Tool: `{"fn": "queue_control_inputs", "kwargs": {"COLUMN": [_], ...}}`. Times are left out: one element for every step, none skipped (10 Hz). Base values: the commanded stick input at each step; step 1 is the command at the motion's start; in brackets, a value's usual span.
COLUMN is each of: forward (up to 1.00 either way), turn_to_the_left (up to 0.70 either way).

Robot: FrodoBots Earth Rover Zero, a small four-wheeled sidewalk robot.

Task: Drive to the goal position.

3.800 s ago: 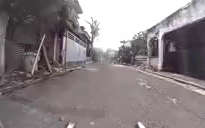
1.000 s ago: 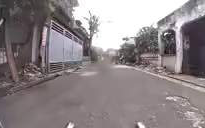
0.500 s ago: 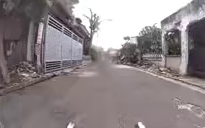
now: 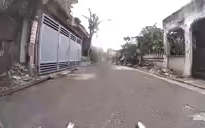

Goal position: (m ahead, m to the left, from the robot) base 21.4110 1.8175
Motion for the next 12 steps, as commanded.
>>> {"fn": "queue_control_inputs", "kwargs": {"forward": [0.70,0.70,0.70,0.70,0.70,0.70,0.70,0.70,0.70,0.70,0.70,0.70], "turn_to_the_left": [-0.11,-0.02,0.00,0.00,0.00,0.00,0.00,0.00,0.00,0.00,0.00,0.00]}}
